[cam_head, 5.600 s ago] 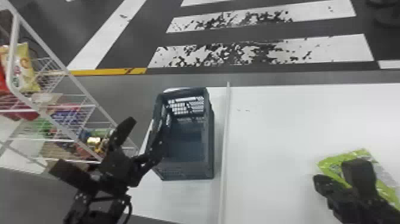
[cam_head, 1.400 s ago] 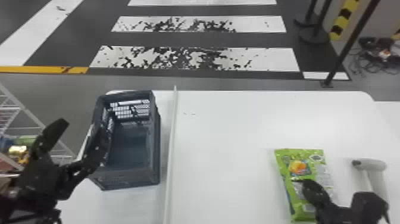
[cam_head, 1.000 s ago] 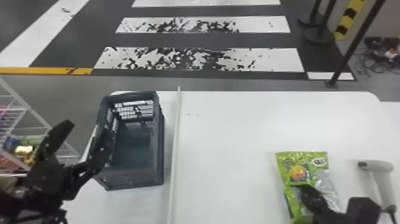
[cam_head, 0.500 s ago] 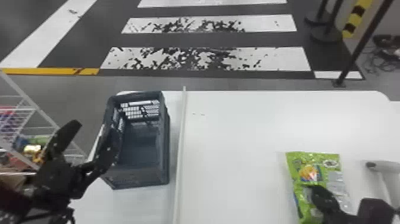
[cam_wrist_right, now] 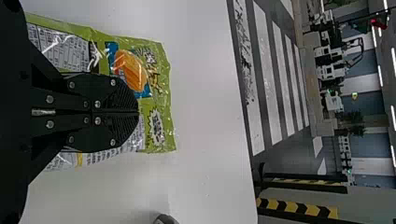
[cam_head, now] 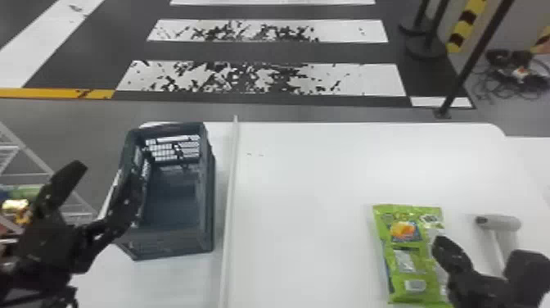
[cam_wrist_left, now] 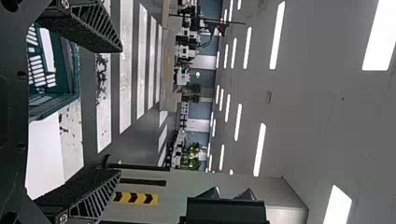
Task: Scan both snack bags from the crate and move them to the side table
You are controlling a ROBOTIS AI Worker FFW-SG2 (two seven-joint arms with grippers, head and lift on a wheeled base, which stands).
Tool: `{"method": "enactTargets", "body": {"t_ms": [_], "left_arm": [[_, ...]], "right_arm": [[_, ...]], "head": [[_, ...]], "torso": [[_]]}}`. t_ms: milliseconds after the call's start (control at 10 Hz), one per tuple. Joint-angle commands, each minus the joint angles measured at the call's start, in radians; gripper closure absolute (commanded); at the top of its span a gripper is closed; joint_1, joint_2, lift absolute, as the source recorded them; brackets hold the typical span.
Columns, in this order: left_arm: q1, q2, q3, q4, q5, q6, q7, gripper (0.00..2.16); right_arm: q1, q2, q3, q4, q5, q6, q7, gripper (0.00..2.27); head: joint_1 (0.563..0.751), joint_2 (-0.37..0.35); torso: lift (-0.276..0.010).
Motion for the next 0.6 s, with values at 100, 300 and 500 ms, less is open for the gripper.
{"method": "enactTargets", "body": {"t_ms": [100, 300, 500], "left_arm": [[-0.003, 0.003, 0.0, -0.001, 0.0, 0.003, 0.0, 0.07], [-0.009, 0.003, -0.001, 0.003, 0.0, 0.006, 0.0, 0.07], [-0.012, 0.006, -0.003, 0.009, 0.0, 0.006, 0.0, 0.07]], "right_arm": [[0.008, -0.008, -0.092, -0.082, -0.012, 0.086, 0.001, 0.0], [0.017, -0.018, -0.173, -0.098, -0.033, 0.102, 0.006, 0.02], [0.0, -0.054, -0.219, -0.064, -0.035, 0.117, 0.014, 0.05]], "head": [[0.695, -0.013], [0.695, -0.063], [0.695, -0.137]], "torso": [[-0.029], [-0.029], [-0.029]]}}
